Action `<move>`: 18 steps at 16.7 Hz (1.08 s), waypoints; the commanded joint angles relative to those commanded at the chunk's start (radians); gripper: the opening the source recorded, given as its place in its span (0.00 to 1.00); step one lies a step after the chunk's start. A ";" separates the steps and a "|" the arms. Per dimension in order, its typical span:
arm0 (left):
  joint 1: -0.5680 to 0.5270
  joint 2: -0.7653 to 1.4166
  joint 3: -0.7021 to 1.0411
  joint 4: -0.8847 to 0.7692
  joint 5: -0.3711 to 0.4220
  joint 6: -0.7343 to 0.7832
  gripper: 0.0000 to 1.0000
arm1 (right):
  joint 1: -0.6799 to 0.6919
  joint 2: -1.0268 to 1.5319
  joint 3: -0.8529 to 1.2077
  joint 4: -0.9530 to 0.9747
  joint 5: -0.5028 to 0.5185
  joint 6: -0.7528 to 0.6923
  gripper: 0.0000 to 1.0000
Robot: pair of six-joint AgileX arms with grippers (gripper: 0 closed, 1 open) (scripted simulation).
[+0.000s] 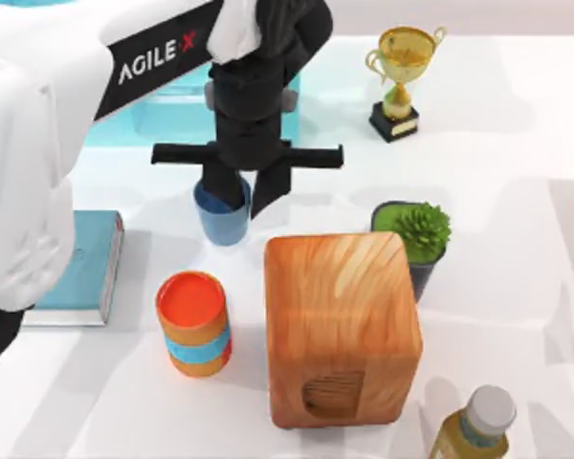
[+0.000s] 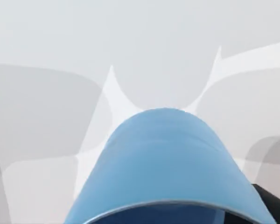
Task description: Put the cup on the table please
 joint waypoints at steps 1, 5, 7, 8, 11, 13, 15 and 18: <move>0.000 -0.001 -0.002 0.002 0.000 0.000 0.00 | 0.000 0.000 0.000 0.000 0.000 0.000 1.00; 0.000 -0.001 -0.002 0.002 0.000 0.000 0.08 | 0.000 0.000 0.000 0.000 0.000 0.000 1.00; 0.000 -0.001 -0.002 0.002 0.000 0.000 0.23 | 0.000 0.000 0.000 0.000 0.000 0.000 1.00; 0.000 -0.001 -0.002 0.002 0.000 0.000 0.30 | 0.000 0.000 0.000 0.000 0.000 0.000 1.00; 0.000 -0.001 -0.002 0.002 0.000 0.000 0.53 | 0.000 0.000 0.000 0.000 0.000 0.000 1.00; 0.000 -0.001 -0.002 0.002 0.000 0.000 0.68 | 0.000 0.000 0.000 0.000 0.000 0.000 1.00; 0.000 -0.001 -0.002 0.002 0.000 0.000 0.83 | 0.000 0.000 0.000 0.000 0.000 0.000 1.00; 0.000 -0.001 -0.002 0.002 0.000 0.000 1.00 | 0.000 0.000 0.000 0.000 0.000 0.000 1.00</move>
